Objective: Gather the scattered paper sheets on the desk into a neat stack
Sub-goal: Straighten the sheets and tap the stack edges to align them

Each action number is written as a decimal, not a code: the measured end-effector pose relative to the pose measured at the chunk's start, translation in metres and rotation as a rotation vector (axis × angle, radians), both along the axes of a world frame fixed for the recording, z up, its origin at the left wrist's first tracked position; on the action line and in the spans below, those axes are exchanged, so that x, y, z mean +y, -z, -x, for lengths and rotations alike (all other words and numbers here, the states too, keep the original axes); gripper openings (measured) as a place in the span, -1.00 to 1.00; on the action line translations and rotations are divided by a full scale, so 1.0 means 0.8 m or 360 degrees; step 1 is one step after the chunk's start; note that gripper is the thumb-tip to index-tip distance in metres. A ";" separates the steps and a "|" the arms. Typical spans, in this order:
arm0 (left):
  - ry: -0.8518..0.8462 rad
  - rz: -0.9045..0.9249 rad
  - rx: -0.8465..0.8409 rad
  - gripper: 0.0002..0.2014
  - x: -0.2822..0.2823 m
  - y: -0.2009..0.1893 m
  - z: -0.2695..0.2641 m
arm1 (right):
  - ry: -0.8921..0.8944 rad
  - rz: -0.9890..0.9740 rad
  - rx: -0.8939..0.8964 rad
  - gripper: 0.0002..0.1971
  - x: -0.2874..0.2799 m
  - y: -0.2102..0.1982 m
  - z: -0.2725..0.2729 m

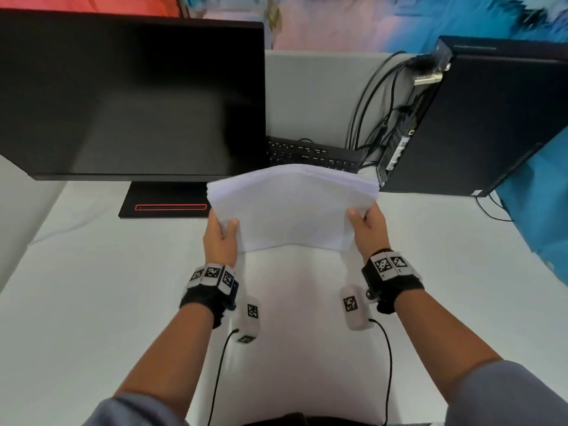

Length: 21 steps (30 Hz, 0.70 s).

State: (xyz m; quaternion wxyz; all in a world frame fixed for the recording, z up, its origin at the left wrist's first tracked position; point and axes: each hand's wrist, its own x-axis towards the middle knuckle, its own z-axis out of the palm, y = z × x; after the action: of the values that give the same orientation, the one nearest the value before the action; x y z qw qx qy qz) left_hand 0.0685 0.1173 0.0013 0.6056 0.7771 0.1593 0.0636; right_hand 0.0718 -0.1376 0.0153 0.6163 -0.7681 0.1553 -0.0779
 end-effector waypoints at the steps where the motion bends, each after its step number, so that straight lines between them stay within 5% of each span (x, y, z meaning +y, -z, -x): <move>1: 0.0032 -0.0013 0.0017 -0.58 -0.001 0.004 0.003 | -0.0002 -0.0058 0.0046 -0.57 0.001 0.006 0.005; 6: 0.0113 0.0211 -0.0056 -0.50 0.004 -0.026 -0.008 | 0.0010 -0.0437 0.0060 -0.55 0.004 -0.004 0.012; 9: 0.0090 0.0429 -0.0162 -0.63 0.002 -0.061 -0.022 | 0.0077 -0.0548 -0.0028 -0.56 0.009 -0.029 0.003; 14: -0.0063 0.0598 -0.0123 -0.60 -0.007 -0.085 -0.041 | 0.0369 -0.0564 0.0029 -0.09 0.018 -0.052 -0.024; 18: -0.0110 0.0682 -0.0059 -0.84 -0.011 -0.086 -0.042 | 0.0486 -0.0548 0.0063 -0.09 0.021 -0.052 -0.033; 21: -0.0127 0.0741 -0.0032 -0.80 -0.012 -0.091 -0.039 | 0.0501 -0.0496 0.0063 0.01 0.024 -0.053 -0.035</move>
State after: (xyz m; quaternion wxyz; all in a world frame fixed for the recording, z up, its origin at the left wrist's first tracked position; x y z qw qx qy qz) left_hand 0.0997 0.1076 0.0743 0.7670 0.6090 0.1942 0.0566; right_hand 0.1001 -0.1182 0.0577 0.7045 -0.6313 0.2956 -0.1331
